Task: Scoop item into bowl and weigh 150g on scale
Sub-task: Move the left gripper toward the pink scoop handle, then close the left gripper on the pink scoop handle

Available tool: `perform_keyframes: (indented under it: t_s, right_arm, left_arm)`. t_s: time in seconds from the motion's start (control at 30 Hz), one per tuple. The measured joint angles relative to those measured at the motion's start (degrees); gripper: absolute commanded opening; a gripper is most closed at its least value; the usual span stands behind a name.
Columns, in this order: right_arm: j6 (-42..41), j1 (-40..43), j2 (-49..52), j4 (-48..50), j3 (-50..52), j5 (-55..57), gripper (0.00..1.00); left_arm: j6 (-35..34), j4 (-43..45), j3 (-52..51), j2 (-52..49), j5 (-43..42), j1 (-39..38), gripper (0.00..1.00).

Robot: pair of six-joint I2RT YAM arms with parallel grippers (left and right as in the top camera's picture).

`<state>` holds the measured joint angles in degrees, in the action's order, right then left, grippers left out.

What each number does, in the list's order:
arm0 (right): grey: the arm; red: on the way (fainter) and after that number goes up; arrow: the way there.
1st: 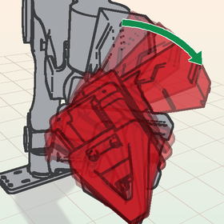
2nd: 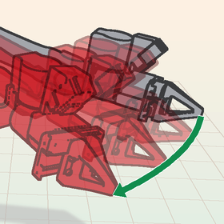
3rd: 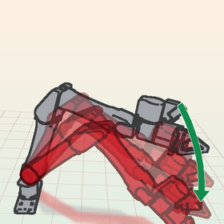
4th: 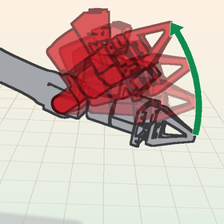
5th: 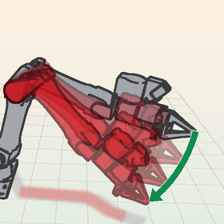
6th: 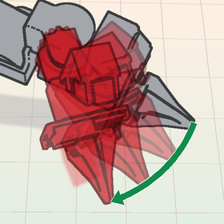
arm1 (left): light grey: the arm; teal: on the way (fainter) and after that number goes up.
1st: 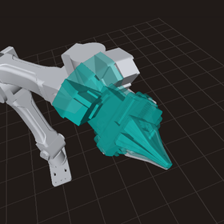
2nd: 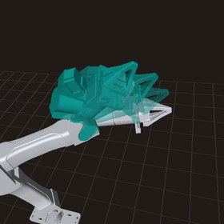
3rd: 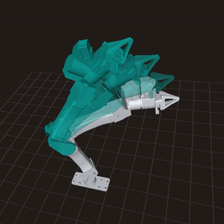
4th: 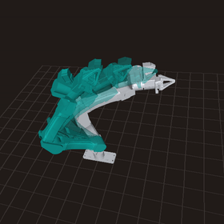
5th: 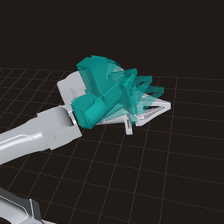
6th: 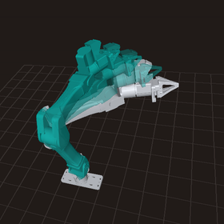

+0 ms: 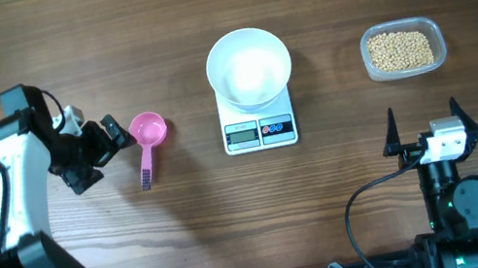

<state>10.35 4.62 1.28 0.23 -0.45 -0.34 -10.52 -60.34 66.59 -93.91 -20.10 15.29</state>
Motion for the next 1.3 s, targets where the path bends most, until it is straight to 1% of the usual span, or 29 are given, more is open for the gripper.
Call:
perform_keyframes:
  t_s: [0.1,0.23,0.37,0.43,0.6,0.67,0.87,0.93,1.17,1.2,1.27,1.3]
  right_arm:
    - [0.0,0.0,0.0,0.0,0.0,0.0,1.0]
    - [0.0,0.0,0.0,0.0,0.0,0.0,1.0]
    - [0.0,0.0,0.0,0.0,0.0,0.0,1.0]
    - [0.0,0.0,0.0,0.0,0.0,0.0,1.0]
    - [0.0,0.0,0.0,0.0,0.0,0.0,1.0]
    - [0.0,0.0,0.0,0.0,0.0,0.0,1.0]
    - [0.0,0.0,0.0,0.0,0.0,0.0,1.0]
    - [0.0,0.0,0.0,0.0,0.0,0.0,1.0]
    - [0.0,0.0,0.0,0.0,0.0,0.0,1.0]
    - [0.0,0.0,0.0,0.0,0.0,0.0,1.0]
    - [0.0,0.0,0.0,0.0,0.0,0.0,1.0]
    - [0.0,0.0,0.0,0.0,0.0,0.0,1.0]
  left_arm:
    - [2.3,0.9,0.0,-4.6,-2.2,0.1,1.0]
    - [8.2,0.9,-0.1,-11.0,-6.8,0.3,1.0]
    - [15.5,1.6,-0.3,-14.1,-11.1,1.9,1.0]
    - [16.7,3.2,-0.3,-14.6,-11.9,2.2,0.97]
    - [18.0,6.4,-0.3,-15.0,-15.3,2.3,0.93]
    - [18.2,7.3,-0.3,-15.0,-16.5,2.3,0.89]
    - [18.4,7.3,-0.3,-15.5,-17.8,2.3,0.89]
    - [18.4,7.3,-0.3,-16.5,-17.9,2.3,0.83]
    - [18.4,7.0,-0.3,-18.4,-19.7,2.3,0.82]
    - [18.4,7.5,-0.3,-18.4,-20.0,2.3,0.81]
    - [18.4,7.7,-0.3,-18.4,-20.3,2.3,0.73]
    - [18.6,7.7,-0.3,-18.4,-20.3,2.3,0.71]
